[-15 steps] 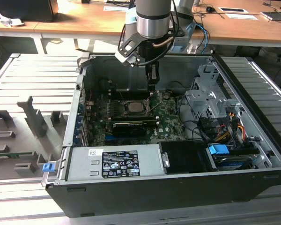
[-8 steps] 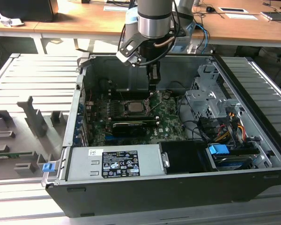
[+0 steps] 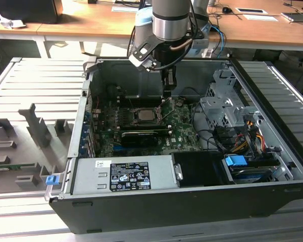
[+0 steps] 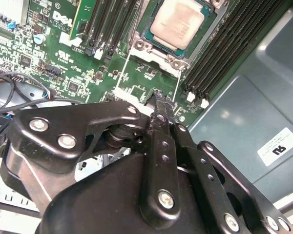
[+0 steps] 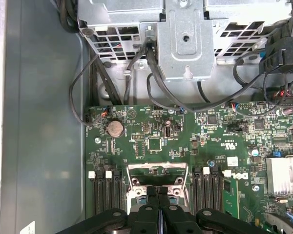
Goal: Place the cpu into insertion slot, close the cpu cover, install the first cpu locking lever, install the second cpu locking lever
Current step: 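Close the cpu cover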
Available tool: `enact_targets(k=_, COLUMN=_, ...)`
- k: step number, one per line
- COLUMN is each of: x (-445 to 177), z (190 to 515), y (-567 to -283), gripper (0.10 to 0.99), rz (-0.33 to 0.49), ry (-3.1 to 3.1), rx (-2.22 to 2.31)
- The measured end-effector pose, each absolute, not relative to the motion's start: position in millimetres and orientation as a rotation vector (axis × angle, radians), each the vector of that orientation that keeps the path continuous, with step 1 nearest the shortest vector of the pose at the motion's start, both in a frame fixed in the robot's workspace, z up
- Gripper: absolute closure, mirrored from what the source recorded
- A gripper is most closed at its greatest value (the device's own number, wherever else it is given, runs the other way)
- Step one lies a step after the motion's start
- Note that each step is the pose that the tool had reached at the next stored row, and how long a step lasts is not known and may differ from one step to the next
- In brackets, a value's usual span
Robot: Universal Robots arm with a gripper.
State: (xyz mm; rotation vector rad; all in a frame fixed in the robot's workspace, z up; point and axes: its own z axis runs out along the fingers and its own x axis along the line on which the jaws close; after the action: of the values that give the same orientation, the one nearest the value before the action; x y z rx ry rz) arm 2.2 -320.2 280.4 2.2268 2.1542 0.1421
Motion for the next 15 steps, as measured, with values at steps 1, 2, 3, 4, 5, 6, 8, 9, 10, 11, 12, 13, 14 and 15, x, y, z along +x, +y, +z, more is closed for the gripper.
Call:
enact_targets(k=1, x=3.3, z=280.5, y=-320.2, gripper=0.98, rz=0.142, ry=2.154, rx=2.227)
enact_targets(k=2, x=3.8, z=280.6, y=-320.2, gripper=0.98, rz=0.142, ry=2.154, rx=2.227)
enact_targets(k=3, x=4.3, z=280.6, y=-320.2, gripper=0.98, rz=0.142, ry=2.154, rx=2.227)
enact_targets(k=4, x=4.9, z=280.6, y=-320.2, gripper=0.98, rz=0.142, ry=2.154, rx=2.227)
enact_targets(k=5, x=5.1, z=280.7, y=-320.2, gripper=0.98, rz=0.142, ry=2.154, rx=2.227)
enact_targets(k=6, x=5.3, z=280.7, y=-320.2, gripper=0.98, rz=0.142, ry=2.154, rx=2.227)
enact_targets(k=8, x=5.8, z=280.7, y=-320.2, gripper=0.98, rz=0.142, ry=2.154, rx=2.227)
enact_targets(k=9, x=6.3, z=280.7, y=-320.2, gripper=0.98, rz=0.142, ry=2.154, rx=2.227)
enact_targets(k=10, x=7.1, z=280.8, y=-320.2, gripper=0.98, rz=0.142, ry=2.154, rx=2.227)
enact_targets(k=11, x=7.7, z=280.9, y=-320.2, gripper=0.98, rz=0.142, ry=2.154, rx=2.227)
enact_targets(k=12, x=8.2, z=280.9, y=-320.2, gripper=0.98, rz=0.142, ry=2.154, rx=2.227)
enact_targets(k=13, x=8.4, z=281.0, y=-320.1, gripper=0.98, rz=0.142, ry=2.154, rx=2.227)
enact_targets(k=14, x=8.6, z=281.0, y=-320.2, gripper=0.98, rz=0.142, ry=2.154, rx=2.227)
enact_targets(k=15, x=9.1, z=281.1, y=-320.1, gripper=0.98, rz=0.142, ry=2.154, rx=2.227)
